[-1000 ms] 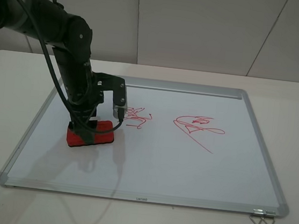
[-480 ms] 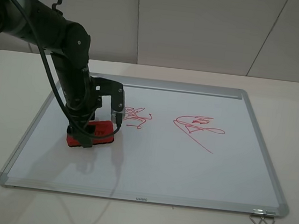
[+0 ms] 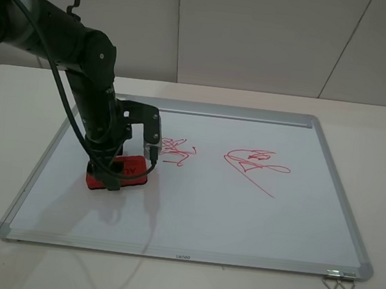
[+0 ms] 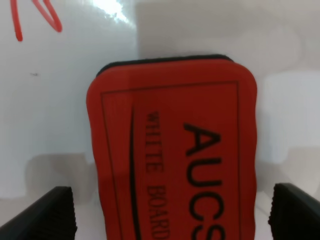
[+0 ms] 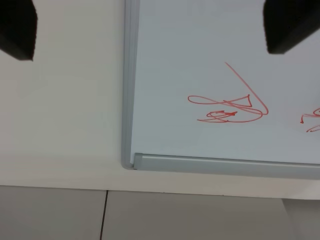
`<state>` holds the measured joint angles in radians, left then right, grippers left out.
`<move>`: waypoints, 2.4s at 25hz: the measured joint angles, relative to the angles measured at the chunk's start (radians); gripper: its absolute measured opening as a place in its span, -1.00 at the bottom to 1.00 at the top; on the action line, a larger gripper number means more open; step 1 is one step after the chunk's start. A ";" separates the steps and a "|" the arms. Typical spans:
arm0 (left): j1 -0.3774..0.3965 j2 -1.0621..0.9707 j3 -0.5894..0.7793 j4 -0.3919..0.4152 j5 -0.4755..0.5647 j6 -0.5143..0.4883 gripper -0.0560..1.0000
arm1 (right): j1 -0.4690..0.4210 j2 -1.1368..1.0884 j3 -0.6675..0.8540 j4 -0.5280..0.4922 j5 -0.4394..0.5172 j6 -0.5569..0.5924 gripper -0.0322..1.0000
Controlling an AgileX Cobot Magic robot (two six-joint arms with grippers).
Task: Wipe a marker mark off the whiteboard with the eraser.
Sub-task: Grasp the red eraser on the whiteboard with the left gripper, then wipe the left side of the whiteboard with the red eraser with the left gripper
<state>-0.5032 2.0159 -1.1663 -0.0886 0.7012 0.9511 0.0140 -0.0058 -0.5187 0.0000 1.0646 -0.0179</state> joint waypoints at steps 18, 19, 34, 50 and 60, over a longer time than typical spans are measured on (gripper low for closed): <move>0.000 0.029 0.000 -0.022 -0.016 -0.007 0.23 | 0.000 0.000 0.000 0.000 0.000 0.000 0.66; 0.000 0.029 0.000 -0.022 -0.016 -0.007 0.19 | 0.000 0.000 0.000 0.000 0.000 0.000 0.66; 0.000 0.030 0.000 -0.022 -0.016 -0.007 0.20 | 0.000 0.000 0.000 0.000 0.000 0.000 0.66; 0.012 -0.033 -0.065 -0.027 0.011 -0.197 0.20 | 0.000 0.000 0.000 0.000 0.000 0.000 0.66; 0.030 -0.063 -0.107 -0.025 0.033 -0.719 0.20 | 0.000 0.000 0.000 0.000 0.000 0.000 0.66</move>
<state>-0.4735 1.9526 -1.2734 -0.1138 0.7338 0.2322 0.0140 -0.0058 -0.5187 0.0000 1.0646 -0.0179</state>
